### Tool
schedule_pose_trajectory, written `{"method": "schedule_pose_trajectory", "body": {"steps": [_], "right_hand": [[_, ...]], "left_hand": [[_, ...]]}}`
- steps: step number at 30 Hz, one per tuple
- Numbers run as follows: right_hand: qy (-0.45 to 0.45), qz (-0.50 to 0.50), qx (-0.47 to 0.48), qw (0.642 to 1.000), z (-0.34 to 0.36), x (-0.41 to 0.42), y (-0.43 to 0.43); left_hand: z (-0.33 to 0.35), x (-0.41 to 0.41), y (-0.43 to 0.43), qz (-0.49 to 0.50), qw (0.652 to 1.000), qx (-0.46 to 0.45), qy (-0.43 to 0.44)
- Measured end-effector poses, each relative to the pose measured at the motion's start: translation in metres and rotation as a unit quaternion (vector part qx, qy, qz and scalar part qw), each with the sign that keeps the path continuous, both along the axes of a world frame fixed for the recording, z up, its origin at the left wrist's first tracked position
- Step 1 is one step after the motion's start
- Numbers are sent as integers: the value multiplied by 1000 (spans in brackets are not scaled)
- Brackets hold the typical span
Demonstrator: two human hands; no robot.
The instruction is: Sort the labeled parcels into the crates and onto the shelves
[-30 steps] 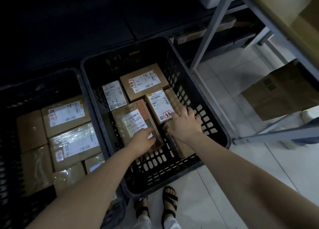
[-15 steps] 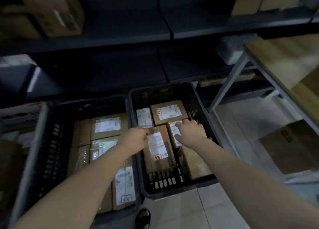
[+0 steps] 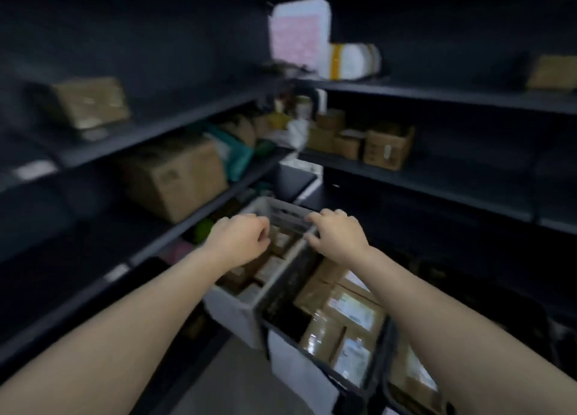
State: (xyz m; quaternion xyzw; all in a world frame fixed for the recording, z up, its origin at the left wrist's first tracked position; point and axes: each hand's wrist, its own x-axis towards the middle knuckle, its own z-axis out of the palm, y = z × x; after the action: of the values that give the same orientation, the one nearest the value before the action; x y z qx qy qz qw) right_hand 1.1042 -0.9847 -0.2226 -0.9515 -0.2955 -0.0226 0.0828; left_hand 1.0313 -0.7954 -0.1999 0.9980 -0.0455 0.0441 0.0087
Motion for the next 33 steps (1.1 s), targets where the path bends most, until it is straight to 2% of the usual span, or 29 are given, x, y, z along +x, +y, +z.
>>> {"method": "schedule_pose_trajectory", "body": {"steps": [3,8,14,18,24,30,33], "right_hand": [[-49,96,29,994,41,-32,98],[-113,221,91,965,102,-122,269],[-113,345,180,914,150,-251,427],[-120,422,187,879,162,-334,509],[-128,500,178,838,176,-411,589],[-97,530,160,827,173,-411,646],[-100,545,169,815,173,-401,675]], "left_hand": [[41,-61,80,83,995,35,-50],[107,-203,209,220,966,80,-109],[151,-375,331,359,912,138,-146],[162,-462,381,431,878,148,-145],[165,-516,433,482,850,135,-162],[161,-517,477,500,841,114,-176],[163,-508,504,520,834,103,-152]]}}
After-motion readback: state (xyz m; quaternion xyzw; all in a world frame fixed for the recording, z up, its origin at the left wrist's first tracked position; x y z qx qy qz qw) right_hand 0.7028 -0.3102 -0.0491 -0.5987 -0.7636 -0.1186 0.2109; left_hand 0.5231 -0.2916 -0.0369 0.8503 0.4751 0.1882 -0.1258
